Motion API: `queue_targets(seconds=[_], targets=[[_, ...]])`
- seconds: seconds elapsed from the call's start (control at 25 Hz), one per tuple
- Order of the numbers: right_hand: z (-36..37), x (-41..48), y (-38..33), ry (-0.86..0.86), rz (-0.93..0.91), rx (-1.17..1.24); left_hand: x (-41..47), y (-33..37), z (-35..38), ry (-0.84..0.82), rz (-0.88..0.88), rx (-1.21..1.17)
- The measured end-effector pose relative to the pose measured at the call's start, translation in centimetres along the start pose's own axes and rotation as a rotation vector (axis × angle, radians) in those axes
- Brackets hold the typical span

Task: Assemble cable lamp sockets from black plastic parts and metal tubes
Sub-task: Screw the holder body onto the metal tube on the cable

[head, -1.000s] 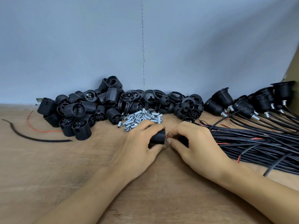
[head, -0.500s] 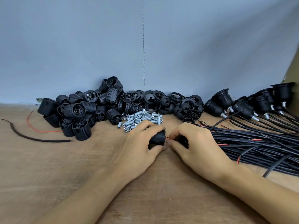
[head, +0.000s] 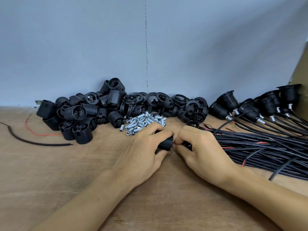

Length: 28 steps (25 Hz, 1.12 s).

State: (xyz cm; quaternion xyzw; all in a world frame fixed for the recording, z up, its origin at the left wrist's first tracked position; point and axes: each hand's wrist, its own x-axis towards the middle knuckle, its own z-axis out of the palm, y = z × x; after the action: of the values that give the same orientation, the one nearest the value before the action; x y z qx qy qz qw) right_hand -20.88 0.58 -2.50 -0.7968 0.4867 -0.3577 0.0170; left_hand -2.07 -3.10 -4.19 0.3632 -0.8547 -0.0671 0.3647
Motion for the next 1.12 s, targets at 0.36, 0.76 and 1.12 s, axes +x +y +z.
queue_targets(seconds=[0.36,0.76,1.12], targets=[[0.16,-0.18,0.03,-0.005,-0.046,-0.022,0.19,0.47,-0.45,-0.039,0.030,0.050],[-0.01,-0.17,0.13,0.009,-0.034,0.028,0.03,0.27,-0.50,-0.042,-0.007,0.020],[-0.01,-0.18,0.08,0.001,-0.052,0.016,0.11,0.44,-0.45,-0.052,0.005,0.041]])
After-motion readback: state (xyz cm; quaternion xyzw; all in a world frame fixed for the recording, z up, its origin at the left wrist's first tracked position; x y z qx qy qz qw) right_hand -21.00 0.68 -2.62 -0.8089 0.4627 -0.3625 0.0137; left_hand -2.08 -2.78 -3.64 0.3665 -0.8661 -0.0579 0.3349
